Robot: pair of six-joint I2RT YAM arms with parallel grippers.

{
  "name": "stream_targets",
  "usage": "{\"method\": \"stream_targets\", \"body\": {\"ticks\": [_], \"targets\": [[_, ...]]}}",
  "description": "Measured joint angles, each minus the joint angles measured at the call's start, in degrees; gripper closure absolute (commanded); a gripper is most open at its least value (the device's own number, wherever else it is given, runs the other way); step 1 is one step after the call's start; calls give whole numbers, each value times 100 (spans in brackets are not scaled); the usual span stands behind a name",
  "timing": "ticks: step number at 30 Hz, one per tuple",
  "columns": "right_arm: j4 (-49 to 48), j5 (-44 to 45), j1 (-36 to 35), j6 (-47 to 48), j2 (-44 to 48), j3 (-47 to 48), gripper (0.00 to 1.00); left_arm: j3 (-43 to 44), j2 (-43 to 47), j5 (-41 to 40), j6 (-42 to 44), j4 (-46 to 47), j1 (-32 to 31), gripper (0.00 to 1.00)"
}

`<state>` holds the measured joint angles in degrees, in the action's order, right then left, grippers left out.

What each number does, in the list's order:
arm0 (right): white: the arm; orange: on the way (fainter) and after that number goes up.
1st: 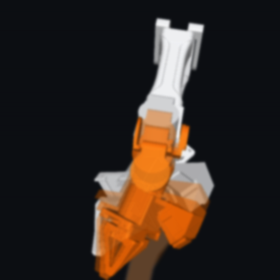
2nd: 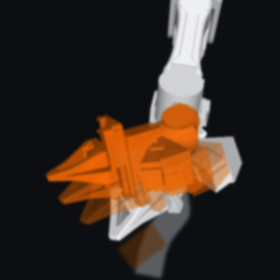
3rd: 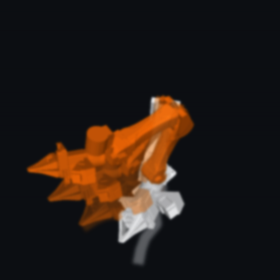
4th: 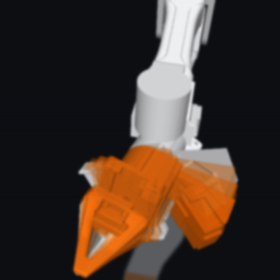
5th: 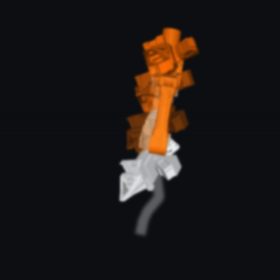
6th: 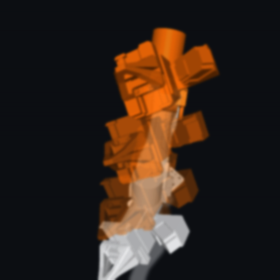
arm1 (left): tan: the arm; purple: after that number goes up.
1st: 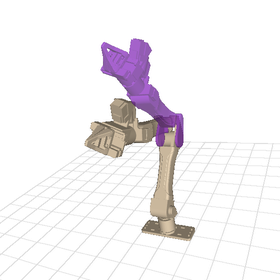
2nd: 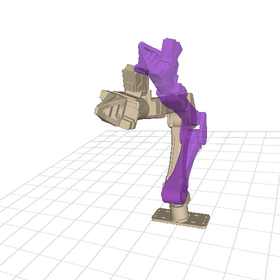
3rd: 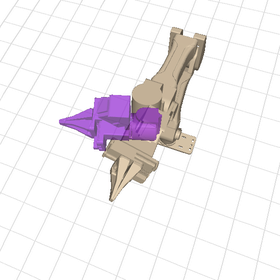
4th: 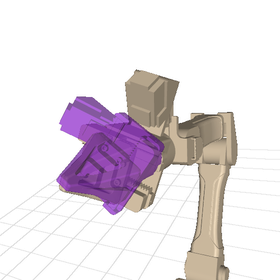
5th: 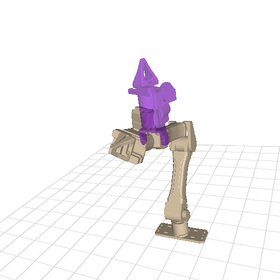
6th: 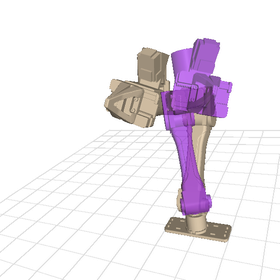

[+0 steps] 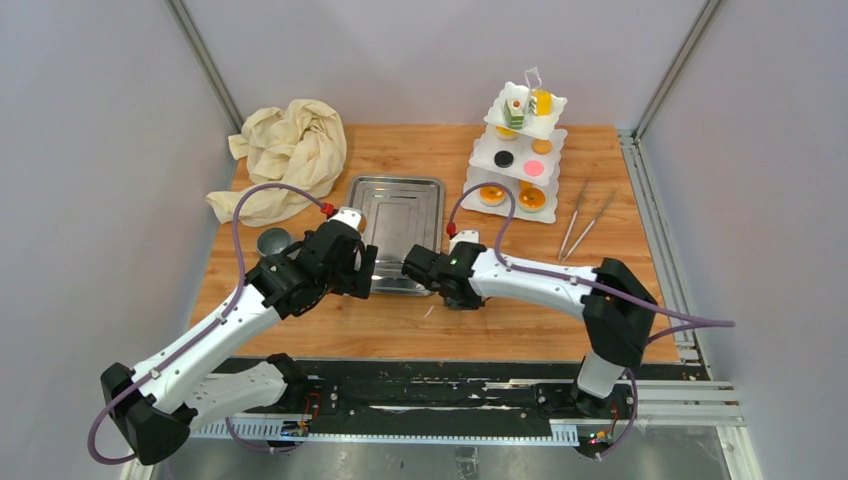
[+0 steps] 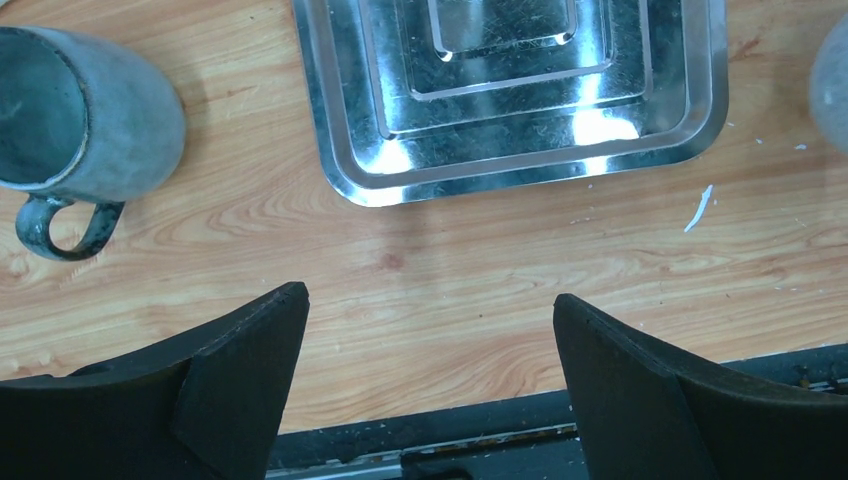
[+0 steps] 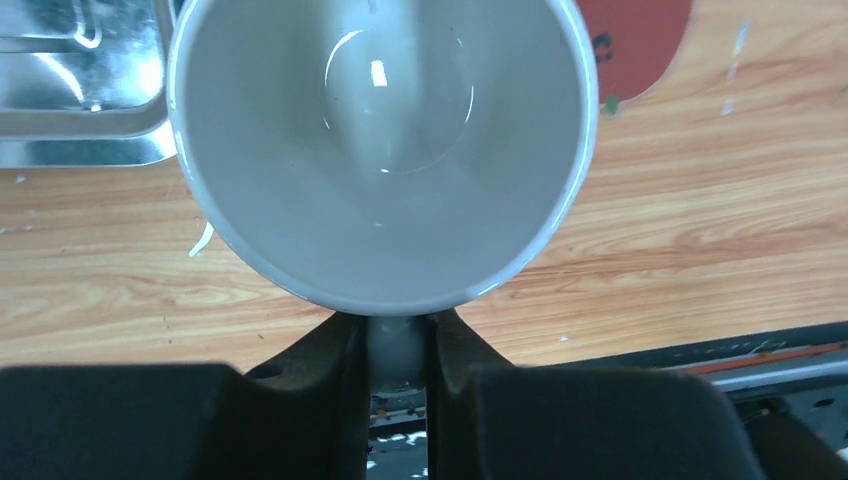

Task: Serve the afternoon tea

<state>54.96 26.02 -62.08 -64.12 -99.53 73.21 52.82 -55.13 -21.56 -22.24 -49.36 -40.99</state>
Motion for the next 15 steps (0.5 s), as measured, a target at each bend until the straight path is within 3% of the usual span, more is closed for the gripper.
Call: {"method": "stream_targets", "body": {"ticks": [8,15], "targets": [[-761,422,382,1075,2400,-1231,99,-13,61,83,-2,2,0,3],[-345,800,2085,990,4026,-2022,99,-13,101,168,-2,2,0,3]]}}
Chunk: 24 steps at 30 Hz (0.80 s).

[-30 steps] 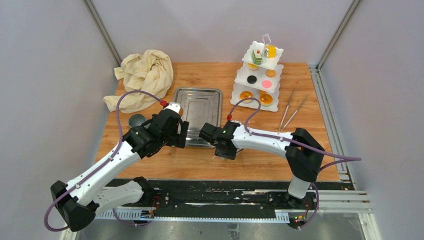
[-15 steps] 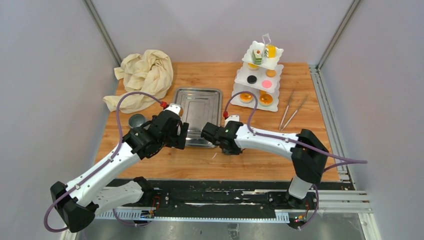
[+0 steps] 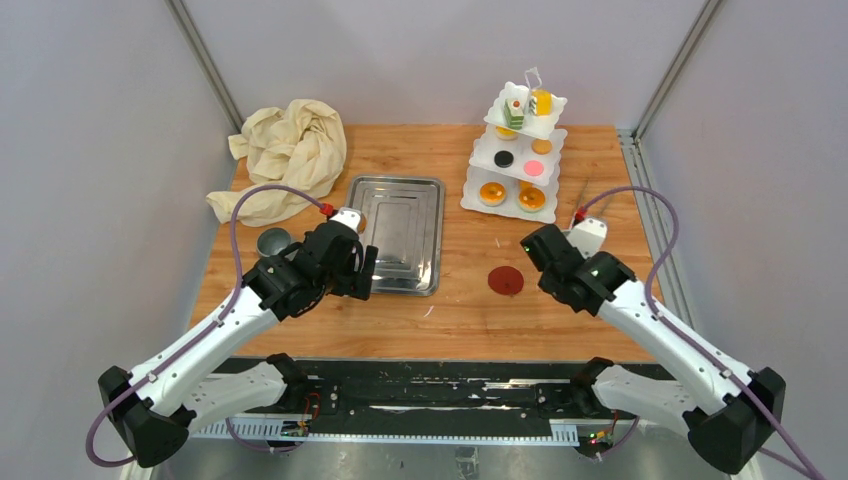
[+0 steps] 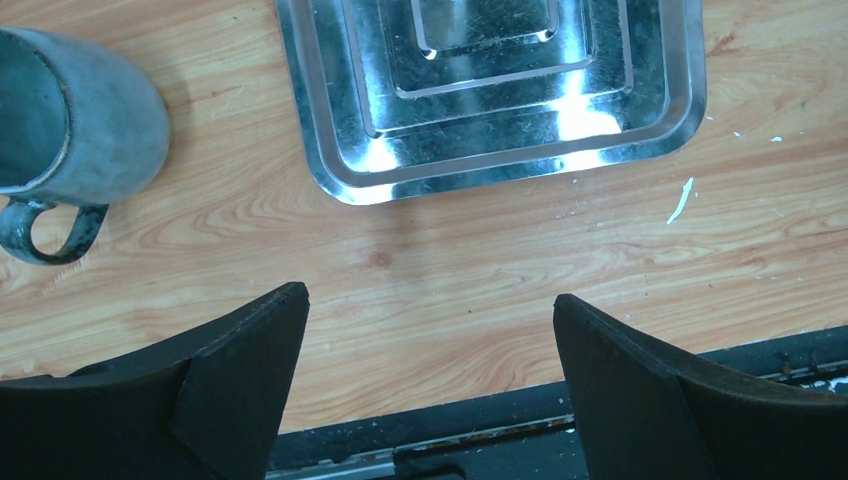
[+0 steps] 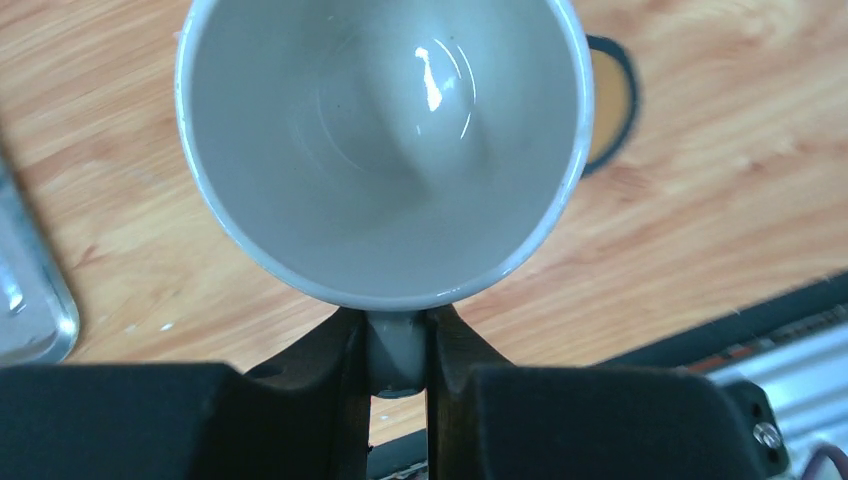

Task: Serve the afternoon tea

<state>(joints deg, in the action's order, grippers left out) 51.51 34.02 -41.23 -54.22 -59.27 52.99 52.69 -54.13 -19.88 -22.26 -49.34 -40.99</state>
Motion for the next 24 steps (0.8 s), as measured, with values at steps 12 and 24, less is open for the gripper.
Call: {"method": "stream_targets", "body": {"ticks": [12,24], "targets": [[638,-107,1923,-269,107,-448,99,0,2,144,-4,0,0,3],[-306,-1032,3036,461,55,-979,99,-120,9,297,-87,37,0,3]]}}
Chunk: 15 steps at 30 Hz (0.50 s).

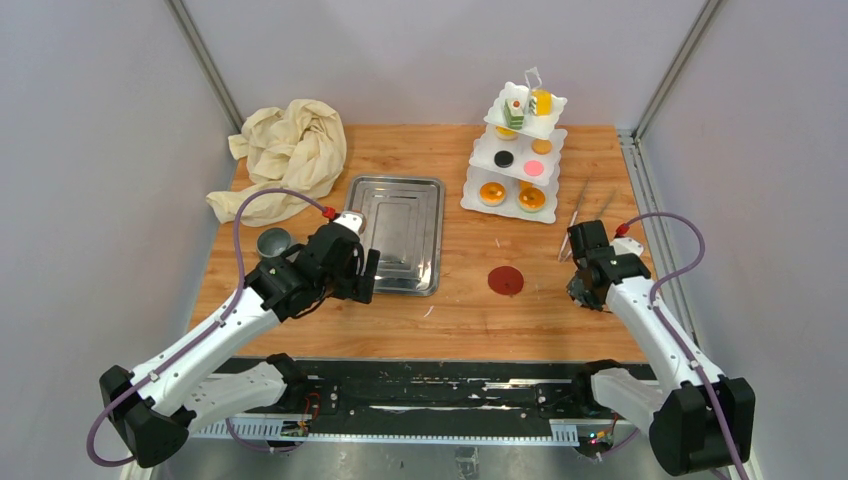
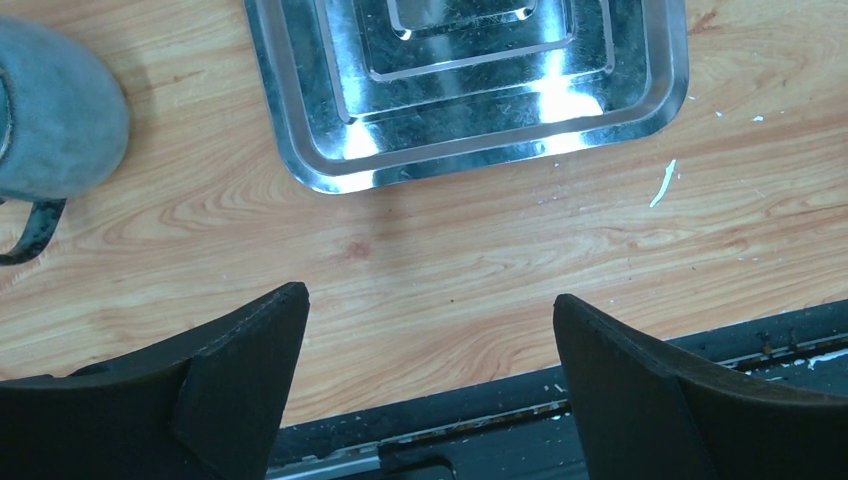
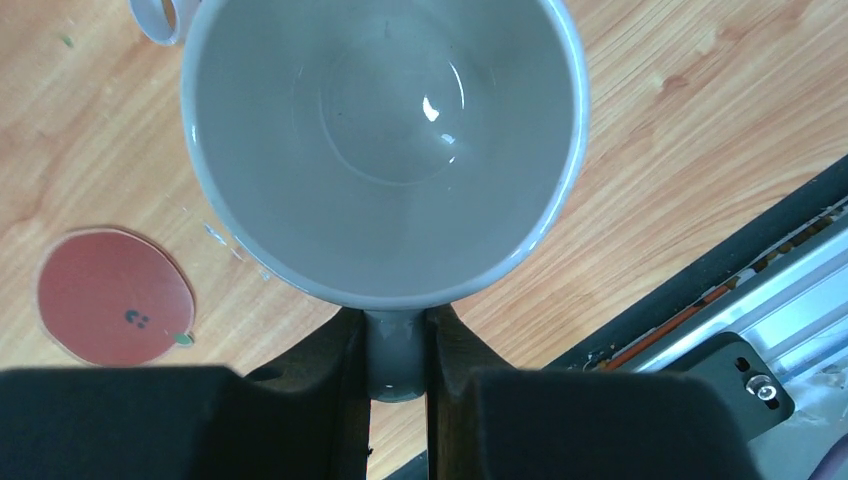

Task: Serve the afternoon tea

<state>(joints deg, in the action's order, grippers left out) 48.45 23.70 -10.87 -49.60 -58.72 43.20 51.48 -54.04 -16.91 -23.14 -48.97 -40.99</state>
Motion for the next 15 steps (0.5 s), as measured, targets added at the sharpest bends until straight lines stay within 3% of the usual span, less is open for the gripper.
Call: {"method": "stream_targets", "body": {"ticks": [15], "targets": [[-321,-470,184,313,-33,-369,99,0,-4,31,7,24,0,3]]}}
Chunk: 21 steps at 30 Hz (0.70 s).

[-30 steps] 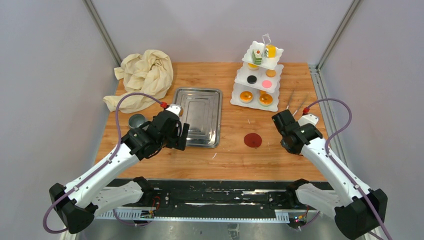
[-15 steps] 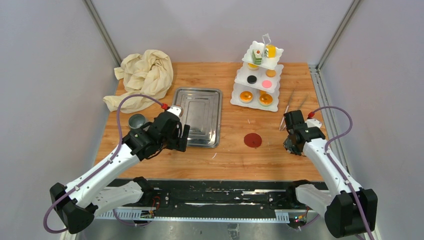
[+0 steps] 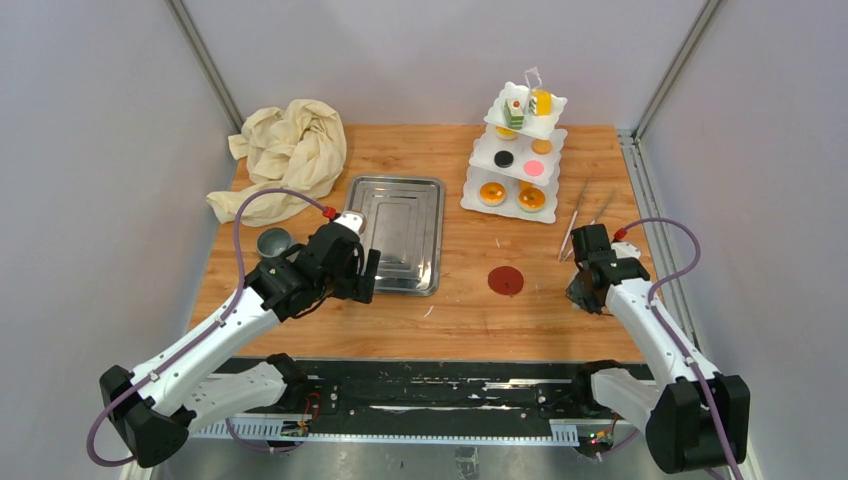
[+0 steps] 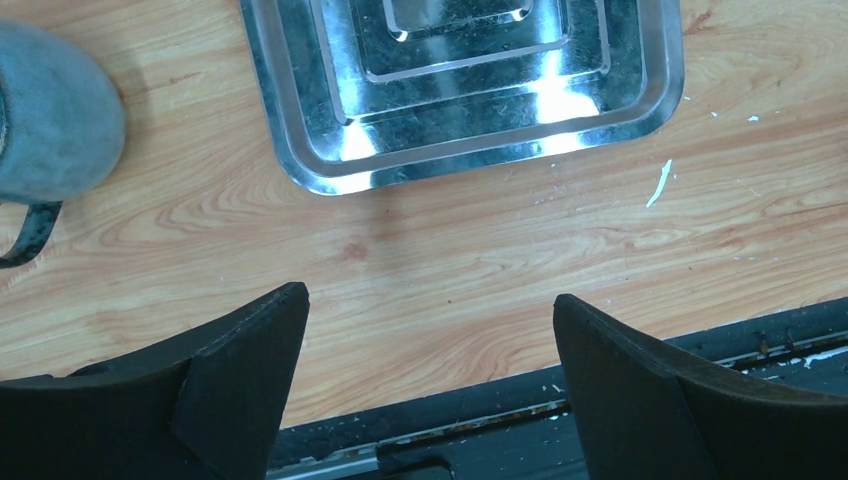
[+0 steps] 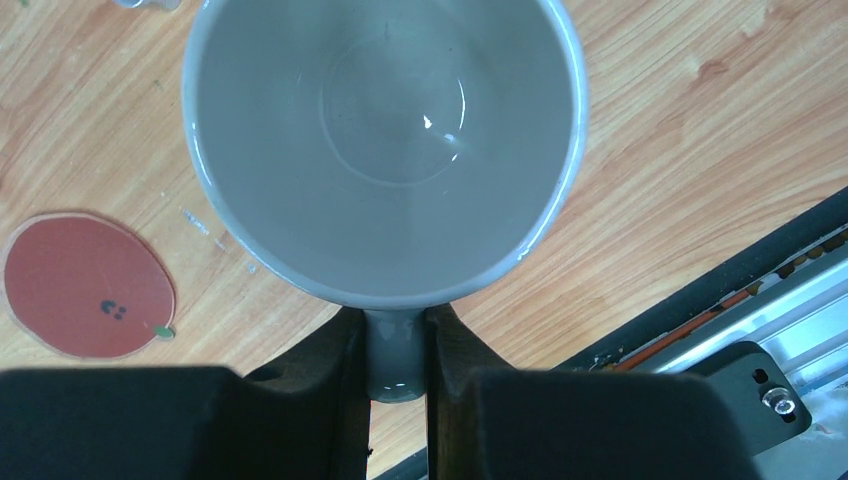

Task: Serve the afternoon tea

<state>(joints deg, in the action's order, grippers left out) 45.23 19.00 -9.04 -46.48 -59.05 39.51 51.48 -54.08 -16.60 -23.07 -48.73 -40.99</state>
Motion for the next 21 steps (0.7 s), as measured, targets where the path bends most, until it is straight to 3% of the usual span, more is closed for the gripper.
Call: {"method": "stream_targets", "body": {"ticks": [17,21], "targets": [[-509,-66,337,321,-42,-361,88,0,0,107,-96,20,0,3],[-564,-107,356,409,-44,-363,78,0,0,114,-111,20,0,3]]}}
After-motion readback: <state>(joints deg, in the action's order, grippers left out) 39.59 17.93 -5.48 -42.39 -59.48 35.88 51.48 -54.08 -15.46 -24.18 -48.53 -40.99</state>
